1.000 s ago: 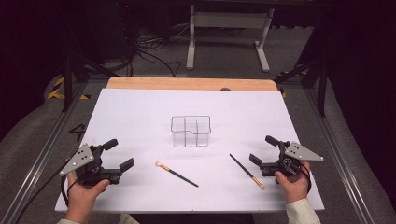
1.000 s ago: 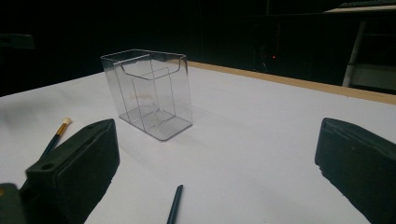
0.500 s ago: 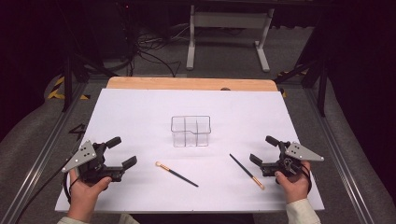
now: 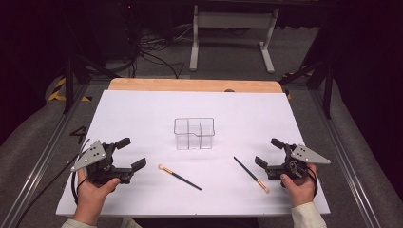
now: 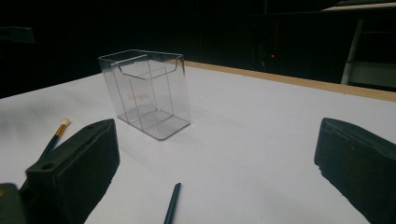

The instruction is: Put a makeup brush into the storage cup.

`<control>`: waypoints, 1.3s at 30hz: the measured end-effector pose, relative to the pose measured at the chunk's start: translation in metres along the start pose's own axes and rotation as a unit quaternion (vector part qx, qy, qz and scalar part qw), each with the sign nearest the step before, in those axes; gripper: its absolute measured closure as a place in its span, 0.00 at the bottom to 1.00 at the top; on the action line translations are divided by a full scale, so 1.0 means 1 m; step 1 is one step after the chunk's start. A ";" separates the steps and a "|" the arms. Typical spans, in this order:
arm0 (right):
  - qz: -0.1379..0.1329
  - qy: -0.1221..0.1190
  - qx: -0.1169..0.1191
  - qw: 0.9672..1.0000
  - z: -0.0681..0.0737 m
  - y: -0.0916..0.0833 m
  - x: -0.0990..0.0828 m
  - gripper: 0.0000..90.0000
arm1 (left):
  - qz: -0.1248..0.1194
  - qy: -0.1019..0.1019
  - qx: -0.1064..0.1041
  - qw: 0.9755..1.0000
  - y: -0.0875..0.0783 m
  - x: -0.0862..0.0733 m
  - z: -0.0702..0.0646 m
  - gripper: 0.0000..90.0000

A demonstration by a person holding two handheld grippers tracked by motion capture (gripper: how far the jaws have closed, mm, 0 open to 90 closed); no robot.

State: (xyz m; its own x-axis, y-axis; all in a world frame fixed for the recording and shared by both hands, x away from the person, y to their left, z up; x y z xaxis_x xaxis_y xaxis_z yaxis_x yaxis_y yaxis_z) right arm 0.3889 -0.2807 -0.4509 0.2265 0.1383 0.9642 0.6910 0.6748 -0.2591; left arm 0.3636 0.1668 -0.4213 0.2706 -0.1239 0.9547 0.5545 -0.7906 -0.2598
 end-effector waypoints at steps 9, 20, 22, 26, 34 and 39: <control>-0.001 0.003 -0.001 1.000 -0.001 -0.001 0.000 0.01 | 0.013 0.011 -0.019 1.000 0.018 0.006 -0.011 0.07; -0.004 0.009 -0.003 1.000 -0.004 -0.005 -0.001 0.01 | 0.019 0.016 -0.043 0.999 0.036 0.014 -0.022 0.07; -0.003 0.010 -0.003 1.000 -0.004 -0.005 -0.001 0.01 | 0.021 0.019 -0.045 0.999 0.037 0.014 -0.023 0.07; -0.005 0.015 -0.002 1.000 -0.004 -0.006 0.000 0.01 | 0.021 0.021 -0.050 0.998 0.040 0.015 -0.025 0.07; -0.009 0.016 0.002 1.000 -0.003 -0.007 0.001 0.01 | 0.026 0.020 -0.062 0.998 0.047 0.016 -0.031 0.07; -0.012 0.014 0.000 1.000 -0.002 -0.007 0.003 0.01 | 0.026 0.023 -0.064 0.997 0.050 0.016 -0.032 0.07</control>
State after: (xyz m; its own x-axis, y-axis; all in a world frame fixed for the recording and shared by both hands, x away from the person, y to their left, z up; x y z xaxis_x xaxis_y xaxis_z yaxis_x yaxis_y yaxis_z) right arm 0.3863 -0.2869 -0.4464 0.2300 0.1020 0.9678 0.6963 0.6776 -0.2368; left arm 0.3702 0.1066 -0.4147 0.2590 -0.1921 0.9466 0.4347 -0.8519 -0.2919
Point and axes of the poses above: each handheld gripper's, and its own axes: y roughly forward along the jaws, x roughly out of its top, z roughly to its left, the point moved 7 cm from there along y, roughly forward along the jaws, and after that the axes turned 5 degrees about z, right-handed, at the moved point
